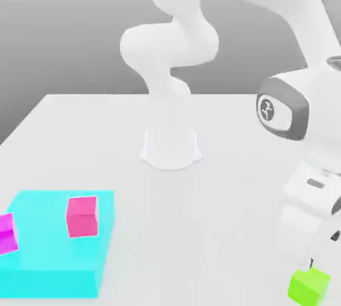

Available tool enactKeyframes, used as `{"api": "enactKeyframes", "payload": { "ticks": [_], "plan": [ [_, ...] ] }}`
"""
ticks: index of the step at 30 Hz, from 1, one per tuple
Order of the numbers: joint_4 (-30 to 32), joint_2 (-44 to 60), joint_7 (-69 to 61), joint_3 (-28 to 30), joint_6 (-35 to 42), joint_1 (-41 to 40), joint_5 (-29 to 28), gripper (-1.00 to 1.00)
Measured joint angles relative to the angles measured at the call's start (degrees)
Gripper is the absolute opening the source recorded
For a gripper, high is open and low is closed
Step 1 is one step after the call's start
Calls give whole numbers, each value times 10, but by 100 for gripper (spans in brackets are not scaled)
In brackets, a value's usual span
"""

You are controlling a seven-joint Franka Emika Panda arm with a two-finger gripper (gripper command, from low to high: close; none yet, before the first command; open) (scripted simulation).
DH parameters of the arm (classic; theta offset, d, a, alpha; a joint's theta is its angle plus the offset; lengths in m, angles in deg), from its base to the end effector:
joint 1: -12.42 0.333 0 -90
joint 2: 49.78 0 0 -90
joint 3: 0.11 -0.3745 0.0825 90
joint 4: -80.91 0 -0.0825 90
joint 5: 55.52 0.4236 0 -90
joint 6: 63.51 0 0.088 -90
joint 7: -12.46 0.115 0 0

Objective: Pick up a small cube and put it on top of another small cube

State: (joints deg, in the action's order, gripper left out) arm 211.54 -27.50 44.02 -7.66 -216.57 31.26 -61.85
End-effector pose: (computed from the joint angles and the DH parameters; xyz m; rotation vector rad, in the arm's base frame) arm 0.5117 0.2586 0.1959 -3.1382 0.0028 -0.0116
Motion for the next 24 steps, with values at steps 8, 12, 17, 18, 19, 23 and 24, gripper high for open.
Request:
{"api": "enactKeyframes", "payload": {
  "ticks": [8,12,17,18,19,23,24],
  "plan": [
    [-15,74,11,16,-55,15,-18,-100],
    [-12,59,9,12,-42,12,-15,-100],
    [31,-37,-14,-25,11,10,17,-100],
    [50,-58,-21,-41,12,16,26,-100],
    [70,-78,-28,-57,12,23,36,-100],
    [153,-163,-57,-118,11,61,76,-100],
    [173,-184,-63,-132,11,84,85,-100]
  ]
}}
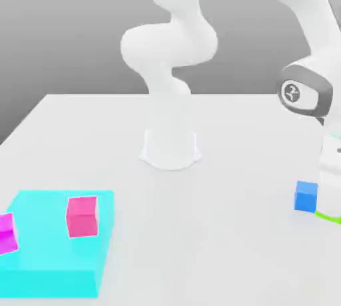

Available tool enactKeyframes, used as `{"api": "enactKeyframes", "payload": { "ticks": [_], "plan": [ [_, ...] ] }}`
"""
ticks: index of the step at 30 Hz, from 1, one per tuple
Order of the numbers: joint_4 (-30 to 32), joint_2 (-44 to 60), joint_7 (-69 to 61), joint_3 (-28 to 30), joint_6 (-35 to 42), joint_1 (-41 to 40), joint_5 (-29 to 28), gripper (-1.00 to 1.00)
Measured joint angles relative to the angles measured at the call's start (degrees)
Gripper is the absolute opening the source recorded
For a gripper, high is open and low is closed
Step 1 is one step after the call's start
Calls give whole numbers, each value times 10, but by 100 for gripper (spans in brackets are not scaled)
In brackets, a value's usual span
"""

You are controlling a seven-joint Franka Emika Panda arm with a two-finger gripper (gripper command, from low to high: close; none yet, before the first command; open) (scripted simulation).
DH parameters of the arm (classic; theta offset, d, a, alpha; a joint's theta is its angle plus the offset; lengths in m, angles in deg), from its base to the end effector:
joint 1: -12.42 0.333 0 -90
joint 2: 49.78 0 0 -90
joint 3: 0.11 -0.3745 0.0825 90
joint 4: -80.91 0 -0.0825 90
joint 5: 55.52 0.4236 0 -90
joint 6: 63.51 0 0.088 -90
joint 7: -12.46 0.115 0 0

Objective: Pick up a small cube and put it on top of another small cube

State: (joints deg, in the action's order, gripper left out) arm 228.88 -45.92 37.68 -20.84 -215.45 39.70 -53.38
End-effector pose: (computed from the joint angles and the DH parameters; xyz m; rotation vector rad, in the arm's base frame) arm 0.3131 0.3489 0.2538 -3.0533 -0.5620 0.0311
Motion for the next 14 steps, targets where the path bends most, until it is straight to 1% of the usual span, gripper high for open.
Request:
{"api": "enactKeyframes", "payload": {
  "ticks": [3,4,7,10,11,14],
  "plan": [
    [62,-63,-14,-22,-1,61,19,-100],
    [76,-70,-12,-24,-7,65,16,-100],
    [86,-32,22,-20,-52,61,-31,-100],
    [84,28,72,8,-106,74,-102,-100],
    [83,41,83,16,-116,80,-116,100],
    [83,41,83,16,-116,80,-116,100]
  ]
}}
